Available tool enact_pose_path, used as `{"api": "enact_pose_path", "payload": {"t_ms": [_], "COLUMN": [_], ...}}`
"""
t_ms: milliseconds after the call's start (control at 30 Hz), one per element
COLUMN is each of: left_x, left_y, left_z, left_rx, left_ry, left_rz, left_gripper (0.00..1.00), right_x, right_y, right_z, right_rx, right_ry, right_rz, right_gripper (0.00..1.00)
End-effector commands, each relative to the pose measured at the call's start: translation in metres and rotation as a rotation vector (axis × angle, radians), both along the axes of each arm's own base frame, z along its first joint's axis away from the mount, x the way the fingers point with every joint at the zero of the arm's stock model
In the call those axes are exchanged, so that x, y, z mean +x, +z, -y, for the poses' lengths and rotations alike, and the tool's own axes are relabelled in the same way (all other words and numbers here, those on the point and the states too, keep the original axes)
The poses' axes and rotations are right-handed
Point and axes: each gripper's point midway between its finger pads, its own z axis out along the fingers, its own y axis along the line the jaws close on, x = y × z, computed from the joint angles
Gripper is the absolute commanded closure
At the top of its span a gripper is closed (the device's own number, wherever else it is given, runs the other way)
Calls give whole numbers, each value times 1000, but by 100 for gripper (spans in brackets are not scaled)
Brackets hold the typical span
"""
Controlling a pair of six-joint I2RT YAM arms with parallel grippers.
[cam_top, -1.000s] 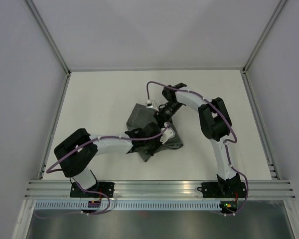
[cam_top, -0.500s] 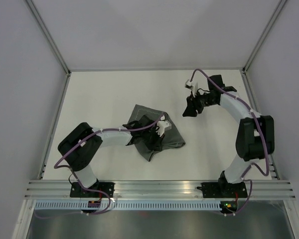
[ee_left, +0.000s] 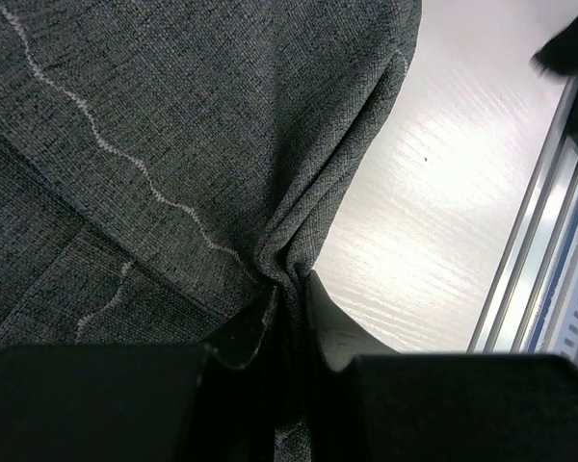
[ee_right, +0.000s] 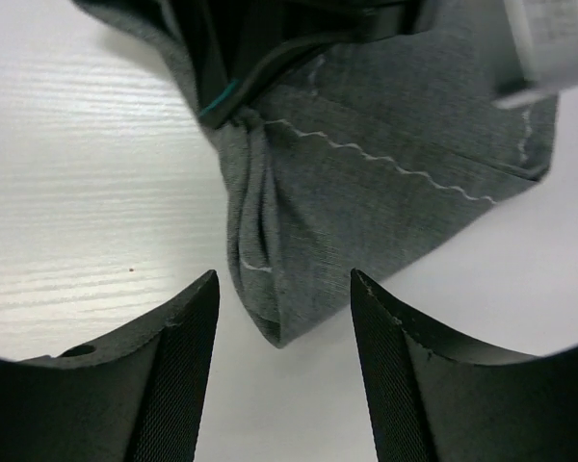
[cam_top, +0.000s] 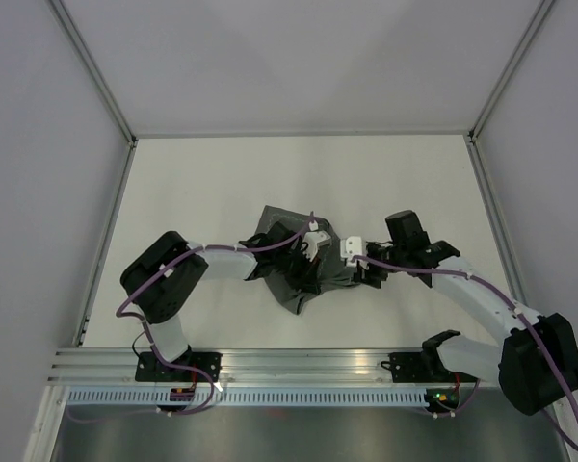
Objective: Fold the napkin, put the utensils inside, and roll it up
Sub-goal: Roll the napkin with the utensil
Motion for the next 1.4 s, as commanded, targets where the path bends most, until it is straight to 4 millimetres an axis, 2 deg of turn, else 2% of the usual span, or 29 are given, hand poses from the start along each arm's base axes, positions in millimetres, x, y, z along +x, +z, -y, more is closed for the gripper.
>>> {"api": "enact_pose_path", "payload": {"t_ms": [0, 300, 367, 400, 467, 567, 733, 1000, 1233, 1300, 1367], "left_x": [-17, -15, -15, -13, -14, -13, -11, -10, -11, -10, -10], "left_y": [-39, -47, -48, -48, -50, -49, -51, -51, -49, -49, -49], "left_z": [-25, -26, -26, -27, -27, -28, -29, -30, -31, -31, -31], "left_rx": [102, 103, 104, 104, 105, 105, 109, 109, 98, 96, 94], "left_ry": [31, 49, 50, 54, 55, 59, 64, 66, 64, 67, 66], "left_rz": [-108, -149, -155, -157, -163, -163, -172, -186, -198, -199, -203], "left_gripper": [98, 98, 98, 98, 98, 98, 98, 98, 98, 98, 98], "right_x": [2, -18, -23, -20, -25, -17, -7, -17, -21, -21, -23], "right_y": [-2, -25, -39, -39, -54, -62, -63, -81, -109, -112, -118], "right_z": [-11, -32, -33, -39, -43, -45, -47, -49, -46, -46, -45], "right_rx": [-42, -135, -178, -176, -210, -238, -242, -276, -354, -363, -378], "right_ry": [102, 160, 166, 164, 188, 180, 165, 229, 295, 302, 313], "right_rz": [149, 274, 292, 334, 361, 387, 480, 519, 528, 522, 503], "right_gripper": [37, 33, 32, 32, 32, 31, 31, 34, 39, 45, 58]}}
